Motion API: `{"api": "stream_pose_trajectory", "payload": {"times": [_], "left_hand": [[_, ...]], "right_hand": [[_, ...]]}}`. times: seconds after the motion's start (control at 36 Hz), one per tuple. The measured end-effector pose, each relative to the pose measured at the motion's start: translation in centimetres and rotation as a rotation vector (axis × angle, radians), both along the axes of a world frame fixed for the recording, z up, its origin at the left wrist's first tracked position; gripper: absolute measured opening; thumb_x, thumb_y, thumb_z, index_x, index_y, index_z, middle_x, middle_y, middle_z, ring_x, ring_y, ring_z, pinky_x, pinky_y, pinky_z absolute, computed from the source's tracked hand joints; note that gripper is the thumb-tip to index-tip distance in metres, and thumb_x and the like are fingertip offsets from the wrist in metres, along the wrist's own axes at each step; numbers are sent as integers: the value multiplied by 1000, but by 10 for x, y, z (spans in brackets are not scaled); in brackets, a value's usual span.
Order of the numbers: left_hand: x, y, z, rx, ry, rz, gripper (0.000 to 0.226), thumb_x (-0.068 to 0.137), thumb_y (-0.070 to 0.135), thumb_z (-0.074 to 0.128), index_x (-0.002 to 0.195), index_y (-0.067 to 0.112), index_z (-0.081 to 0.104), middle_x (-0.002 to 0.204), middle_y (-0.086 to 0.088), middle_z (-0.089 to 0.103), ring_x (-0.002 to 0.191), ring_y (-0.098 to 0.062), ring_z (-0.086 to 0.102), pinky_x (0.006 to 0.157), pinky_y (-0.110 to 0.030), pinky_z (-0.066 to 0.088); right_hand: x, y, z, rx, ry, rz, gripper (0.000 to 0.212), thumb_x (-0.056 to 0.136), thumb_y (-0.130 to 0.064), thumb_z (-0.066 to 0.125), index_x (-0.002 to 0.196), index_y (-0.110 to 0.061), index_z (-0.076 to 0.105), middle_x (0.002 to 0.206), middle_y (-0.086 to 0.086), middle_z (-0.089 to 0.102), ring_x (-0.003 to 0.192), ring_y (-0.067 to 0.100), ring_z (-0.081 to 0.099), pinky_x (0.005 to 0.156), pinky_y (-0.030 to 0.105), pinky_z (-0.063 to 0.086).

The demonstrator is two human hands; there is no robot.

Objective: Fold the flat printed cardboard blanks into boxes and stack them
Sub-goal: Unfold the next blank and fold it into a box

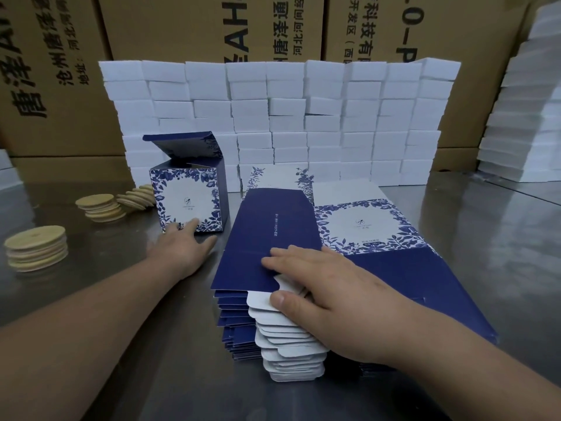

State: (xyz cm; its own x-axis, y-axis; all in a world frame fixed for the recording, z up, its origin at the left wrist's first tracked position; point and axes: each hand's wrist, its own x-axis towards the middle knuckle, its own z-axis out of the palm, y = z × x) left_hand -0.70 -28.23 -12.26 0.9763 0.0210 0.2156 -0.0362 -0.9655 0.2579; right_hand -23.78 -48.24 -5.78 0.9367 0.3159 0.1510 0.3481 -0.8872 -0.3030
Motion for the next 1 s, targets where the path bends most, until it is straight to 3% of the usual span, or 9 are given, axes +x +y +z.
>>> {"api": "stream_pose_trajectory", "payload": {"times": [0.19, 0.28, 0.36, 0.42, 0.53, 0.61, 0.64, 0.75, 1.0], "left_hand": [[-1, -2, 5, 22, 133, -198, 50, 99, 41, 24, 147, 26, 27, 157, -4, 10, 143, -29, 6, 113, -56, 10], [-10, -3, 9, -82, -40, -169, 49, 100, 42, 25, 138, 18, 43, 149, -11, 30, 138, -28, 24, 109, -46, 21], [-24, -2, 11, -219, -257, -151, 44, 99, 40, 31, 97, 12, 64, 109, -17, 62, 97, -31, 54, 76, -35, 40], [-34, -2, 11, -427, -247, -124, 45, 99, 40, 34, 80, 10, 61, 90, -19, 64, 79, -32, 54, 65, -33, 40], [-48, -14, 16, -1231, -67, -7, 35, 98, 28, 41, 73, 10, 58, 90, -14, 60, 73, -25, 56, 76, -31, 47], [-59, -19, 23, -1553, 43, -4, 29, 100, 24, 39, 103, 5, 59, 96, -11, 59, 63, -13, 60, 60, -13, 48], [-65, -20, 25, -1612, 78, -38, 34, 100, 26, 38, 116, 2, 56, 103, -12, 60, 70, -14, 62, 71, -17, 48], [-93, -25, 23, -1617, 104, -196, 47, 97, 42, 35, 111, 8, 65, 116, -9, 65, 112, -21, 56, 104, -34, 36], [-119, -36, 17, -1433, 29, -549, 28, 97, 21, 39, 104, 25, 65, 123, -6, 62, 120, -21, 54, 107, -43, 35]], "right_hand": [[0, -1, 0, -4, -22, 11, 53, 94, -53, 28, 146, -41, 22, 154, -23, 15, 136, -10, 3, 113, 20, -4], [-1, -1, 1, -2, -28, 19, 57, 91, -58, 26, 146, -42, 22, 154, -24, 14, 136, -11, 2, 115, 22, -3], [-3, -1, 3, -3, -78, 20, 60, 89, -61, 26, 146, -42, 23, 153, -25, 18, 133, -13, 6, 113, 19, 1], [-5, -1, 6, 50, -160, -21, 63, 84, -64, 25, 142, -42, 33, 145, -27, 33, 125, -14, 20, 103, 16, 17], [-3, -17, 22, 385, -445, -227, 37, 78, -62, 33, 102, -47, 56, 97, -25, 65, 94, -1, 54, 78, 25, 42], [2, -51, 37, 684, -684, -393, 20, 79, -53, 44, 88, -42, 58, 78, -12, 67, 79, 15, 62, 74, 34, 48], [3, -62, 42, 736, -715, -451, 22, 77, -52, 45, 85, -39, 62, 77, -10, 67, 79, 18, 62, 74, 36, 48], [13, -96, 43, 580, -508, -673, 24, 85, -48, 49, 76, -28, 59, 72, -16, 60, 77, 16, 55, 72, 34, 39], [26, -102, 28, 553, -214, -707, 47, 90, -43, 53, 103, 2, 61, 107, 18, 63, 97, 22, 56, 90, 40, 44]]}}
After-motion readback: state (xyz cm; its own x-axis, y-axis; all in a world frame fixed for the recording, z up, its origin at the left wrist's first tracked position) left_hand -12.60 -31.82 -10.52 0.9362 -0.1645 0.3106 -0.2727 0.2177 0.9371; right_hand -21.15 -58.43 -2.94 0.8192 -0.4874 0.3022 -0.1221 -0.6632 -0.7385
